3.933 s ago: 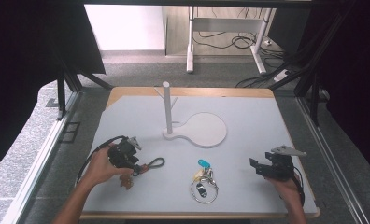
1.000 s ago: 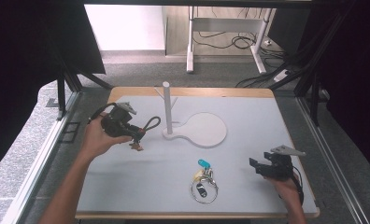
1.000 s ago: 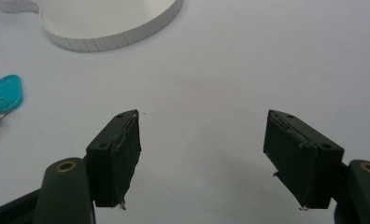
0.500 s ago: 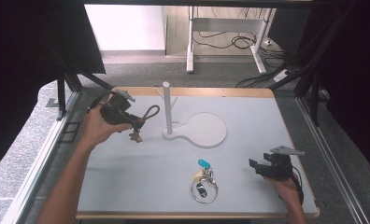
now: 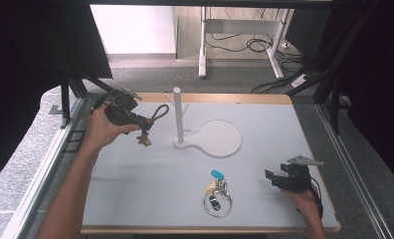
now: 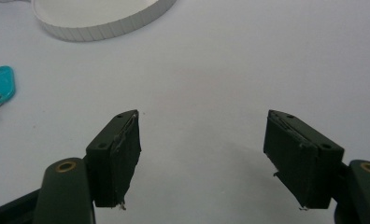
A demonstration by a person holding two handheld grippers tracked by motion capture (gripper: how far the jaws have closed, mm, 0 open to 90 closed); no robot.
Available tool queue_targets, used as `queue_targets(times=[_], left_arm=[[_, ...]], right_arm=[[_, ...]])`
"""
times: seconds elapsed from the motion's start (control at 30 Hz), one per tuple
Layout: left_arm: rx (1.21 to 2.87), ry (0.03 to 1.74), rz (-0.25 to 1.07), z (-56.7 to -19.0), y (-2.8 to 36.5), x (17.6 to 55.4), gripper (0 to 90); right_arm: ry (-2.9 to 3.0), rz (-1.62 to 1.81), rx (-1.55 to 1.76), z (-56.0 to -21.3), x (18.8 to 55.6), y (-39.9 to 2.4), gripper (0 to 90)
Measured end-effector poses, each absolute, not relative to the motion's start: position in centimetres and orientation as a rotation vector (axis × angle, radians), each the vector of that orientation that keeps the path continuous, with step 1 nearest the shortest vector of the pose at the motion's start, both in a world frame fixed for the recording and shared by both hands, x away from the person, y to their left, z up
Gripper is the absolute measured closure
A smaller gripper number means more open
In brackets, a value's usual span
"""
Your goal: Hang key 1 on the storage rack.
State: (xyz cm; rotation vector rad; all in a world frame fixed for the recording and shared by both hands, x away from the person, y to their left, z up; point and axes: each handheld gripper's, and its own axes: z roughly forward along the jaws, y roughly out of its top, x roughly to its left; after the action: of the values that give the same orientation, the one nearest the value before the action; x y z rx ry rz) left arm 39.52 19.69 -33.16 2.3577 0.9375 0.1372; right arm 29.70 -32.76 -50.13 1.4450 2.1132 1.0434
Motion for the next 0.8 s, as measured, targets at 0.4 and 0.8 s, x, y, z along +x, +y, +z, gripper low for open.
queue_targets(times=[0.4,0.8], left_arm=[[2.318,0.971,0.134,-32.8,20.0,41.1,66.6],[2.296,0.994,0.133,-31.8,20.0,42.5,66.6]], right_arm=[[2.132,1.029,1.445,-50.3,29.8,-32.5,27.4],[2.139,1.019,1.447,-50.5,29.8,-32.4,27.4]])
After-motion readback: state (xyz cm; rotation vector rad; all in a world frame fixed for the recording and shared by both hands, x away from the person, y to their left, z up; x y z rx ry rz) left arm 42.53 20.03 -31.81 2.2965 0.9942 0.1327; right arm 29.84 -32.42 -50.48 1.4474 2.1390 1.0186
